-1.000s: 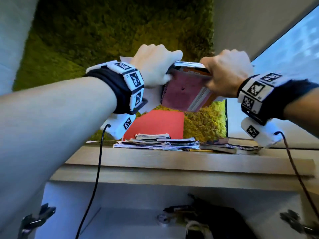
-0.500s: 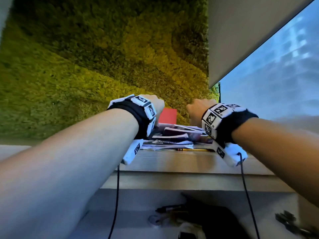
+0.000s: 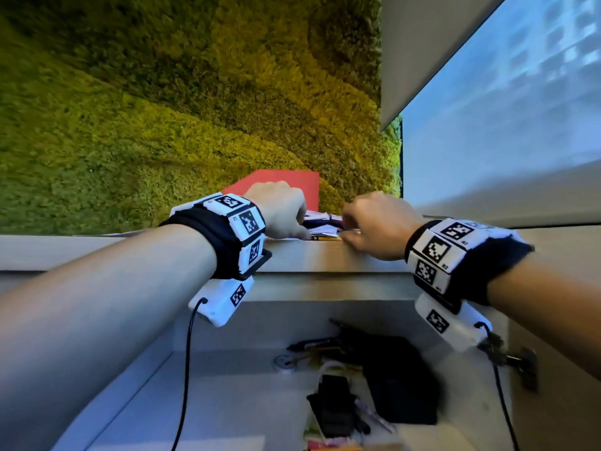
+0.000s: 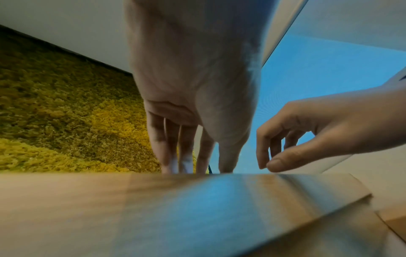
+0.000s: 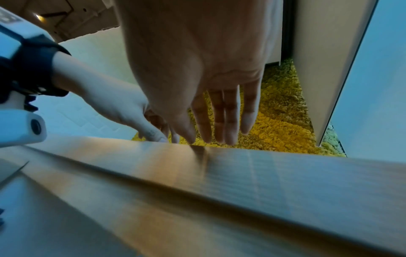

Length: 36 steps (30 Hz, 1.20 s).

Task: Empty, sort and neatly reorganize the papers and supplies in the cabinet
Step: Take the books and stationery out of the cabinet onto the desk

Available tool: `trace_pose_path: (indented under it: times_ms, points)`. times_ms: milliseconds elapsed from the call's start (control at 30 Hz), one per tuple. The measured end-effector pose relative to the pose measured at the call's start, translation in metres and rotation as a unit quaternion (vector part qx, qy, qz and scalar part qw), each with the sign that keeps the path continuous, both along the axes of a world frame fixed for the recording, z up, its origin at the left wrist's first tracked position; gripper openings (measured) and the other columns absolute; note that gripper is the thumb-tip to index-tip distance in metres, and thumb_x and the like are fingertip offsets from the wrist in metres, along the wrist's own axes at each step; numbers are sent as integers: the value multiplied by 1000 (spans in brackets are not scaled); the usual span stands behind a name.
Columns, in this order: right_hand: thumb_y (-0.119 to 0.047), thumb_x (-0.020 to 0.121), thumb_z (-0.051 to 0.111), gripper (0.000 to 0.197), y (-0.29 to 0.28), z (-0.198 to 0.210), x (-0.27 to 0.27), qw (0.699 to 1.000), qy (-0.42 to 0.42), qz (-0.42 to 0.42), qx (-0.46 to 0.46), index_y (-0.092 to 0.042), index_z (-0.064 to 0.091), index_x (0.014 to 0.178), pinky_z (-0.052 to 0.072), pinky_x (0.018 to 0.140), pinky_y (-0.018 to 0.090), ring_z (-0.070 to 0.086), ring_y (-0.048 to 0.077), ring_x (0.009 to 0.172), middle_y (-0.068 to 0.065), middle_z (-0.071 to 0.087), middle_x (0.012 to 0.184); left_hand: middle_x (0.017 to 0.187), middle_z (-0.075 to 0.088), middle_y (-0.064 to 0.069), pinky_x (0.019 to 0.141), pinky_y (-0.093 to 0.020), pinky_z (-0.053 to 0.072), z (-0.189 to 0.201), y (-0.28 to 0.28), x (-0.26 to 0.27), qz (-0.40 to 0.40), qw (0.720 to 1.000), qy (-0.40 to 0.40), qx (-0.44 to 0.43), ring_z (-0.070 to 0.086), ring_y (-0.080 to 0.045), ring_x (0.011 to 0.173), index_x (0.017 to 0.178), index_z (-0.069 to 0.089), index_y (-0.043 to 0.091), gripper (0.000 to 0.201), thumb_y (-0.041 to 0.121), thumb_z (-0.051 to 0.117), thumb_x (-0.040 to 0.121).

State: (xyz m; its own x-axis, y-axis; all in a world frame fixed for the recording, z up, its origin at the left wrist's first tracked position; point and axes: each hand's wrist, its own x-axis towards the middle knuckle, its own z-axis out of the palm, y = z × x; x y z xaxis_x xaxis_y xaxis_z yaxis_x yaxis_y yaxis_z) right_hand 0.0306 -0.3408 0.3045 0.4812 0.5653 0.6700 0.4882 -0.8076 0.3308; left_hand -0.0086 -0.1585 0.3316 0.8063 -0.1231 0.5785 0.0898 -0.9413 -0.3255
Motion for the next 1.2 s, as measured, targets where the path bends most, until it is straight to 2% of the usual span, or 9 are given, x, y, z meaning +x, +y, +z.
trace_pose_path:
  times_ms: [167,267,400,567,733,900,967,1133,1200]
  points:
    - [-32,85,51,9,-29,-32,-10,999,-19,38,28,-26,51,79,51,69,39,60,32,87,4,60,93,81,55,-2,65,-33,36,-30,-30,-12,-59,994,-87,0,58,-33,85,76,53,23,27,47,58,87]
    - [-31,85,51,9,-43,-52,-10,999,-23,44,14,-25,54,80,43,64,34,62,31,89,5,66,93,79,57,-2,63,-34,34,-50,-53,-19,-79,993,-92,7,57,-33,83,75,47,23,24,41,54,89]
    - [-35,87,50,17,-56,-79,-7,999,-14,47,4,-22,60,88,34,60,33,63,33,87,10,69,90,71,49,-2,62,-33,32,-85,-80,-24,-93,994,-28,53,54,-30,81,75,49,23,19,35,51,90]
    - [-38,86,51,19,-67,-118,0,994,81,62,-27,-23,60,95,43,63,35,63,36,86,12,67,92,95,66,-15,64,-34,36,-131,-100,-12,-81,987,81,111,62,-37,89,88,65,17,23,37,52,89]
    - [-42,87,55,18,-76,-179,26,978,192,32,-80,-27,58,96,46,72,35,61,31,94,7,66,103,107,65,-14,70,-35,42,-190,-95,23,-29,981,180,62,63,-35,96,99,65,16,28,40,54,91]
    - [-57,81,63,60,-77,-253,59,939,317,-17,-133,-21,48,127,44,88,36,52,26,113,4,53,126,114,64,-12,72,-34,42,-258,-71,51,25,969,247,-25,62,-33,102,110,64,14,39,48,58,92]
    - [-59,80,64,77,-72,-279,70,923,356,-31,-142,-20,36,140,42,96,39,46,26,121,5,47,133,112,65,-11,73,-33,43,-277,-60,63,45,967,244,-64,62,-32,101,103,63,14,41,53,54,93]
    - [-54,82,63,79,-48,-317,98,915,387,-30,-113,-14,33,143,38,104,44,41,27,129,5,36,146,112,64,-12,77,-34,45,-300,-51,106,104,952,225,-179,60,-30,99,82,46,14,53,64,38,95]
    - [-55,82,63,80,-38,-326,107,915,390,-33,-101,-11,33,142,36,106,47,39,27,131,7,33,149,118,62,-15,77,-34,45,-306,-55,126,112,940,239,-214,59,-30,102,91,55,10,65,71,33,93]
